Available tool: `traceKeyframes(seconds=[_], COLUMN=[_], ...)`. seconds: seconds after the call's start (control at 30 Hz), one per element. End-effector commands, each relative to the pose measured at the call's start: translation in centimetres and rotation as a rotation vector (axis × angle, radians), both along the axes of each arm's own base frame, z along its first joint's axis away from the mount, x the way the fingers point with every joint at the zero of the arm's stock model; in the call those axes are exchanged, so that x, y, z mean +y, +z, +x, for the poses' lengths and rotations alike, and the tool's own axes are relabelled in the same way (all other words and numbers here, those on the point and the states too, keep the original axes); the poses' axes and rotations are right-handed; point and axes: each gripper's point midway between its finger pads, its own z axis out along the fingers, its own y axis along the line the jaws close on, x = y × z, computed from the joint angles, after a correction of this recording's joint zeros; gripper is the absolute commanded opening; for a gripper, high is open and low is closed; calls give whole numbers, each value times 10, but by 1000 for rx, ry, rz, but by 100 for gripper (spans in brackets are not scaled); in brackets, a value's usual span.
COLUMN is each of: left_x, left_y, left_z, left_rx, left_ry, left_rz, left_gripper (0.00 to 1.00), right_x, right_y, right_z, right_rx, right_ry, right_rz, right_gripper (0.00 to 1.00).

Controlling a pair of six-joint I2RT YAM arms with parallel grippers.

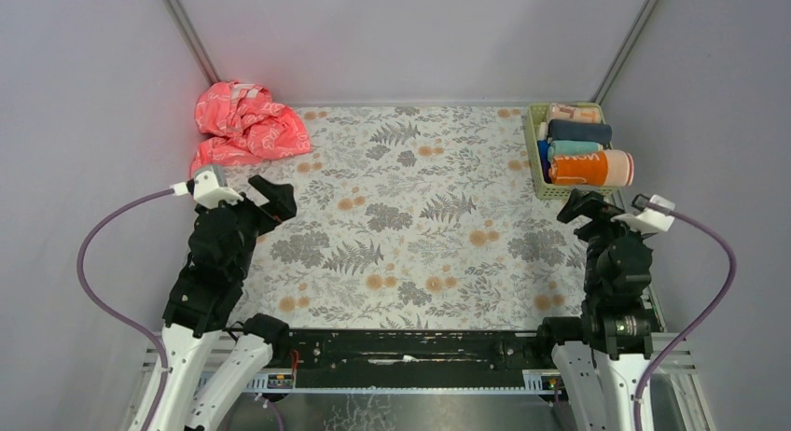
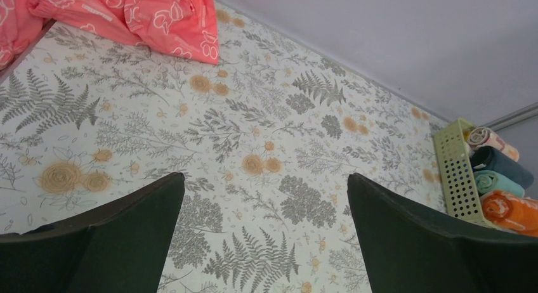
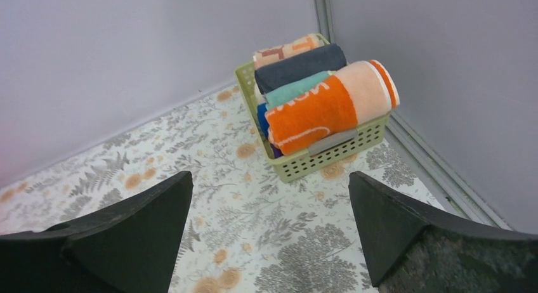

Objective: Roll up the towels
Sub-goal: Reset both arms

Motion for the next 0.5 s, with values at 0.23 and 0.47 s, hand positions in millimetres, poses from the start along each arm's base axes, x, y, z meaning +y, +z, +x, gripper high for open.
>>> traceKeyframes(seconds=[0.23, 0.47], left_x=[18, 23], left_y=[-11, -21], left_z=[-3, 1], left_rx=[-82, -47], left_ry=[61, 94], left_rz=[66, 97], left_gripper=[100, 100], right_x=[-6, -2], right_y=[14, 11], right_z=[-12, -8], right_rx=[-182, -173], right_ry=[-22, -1], right_rz=[-116, -118], right_gripper=[99, 99])
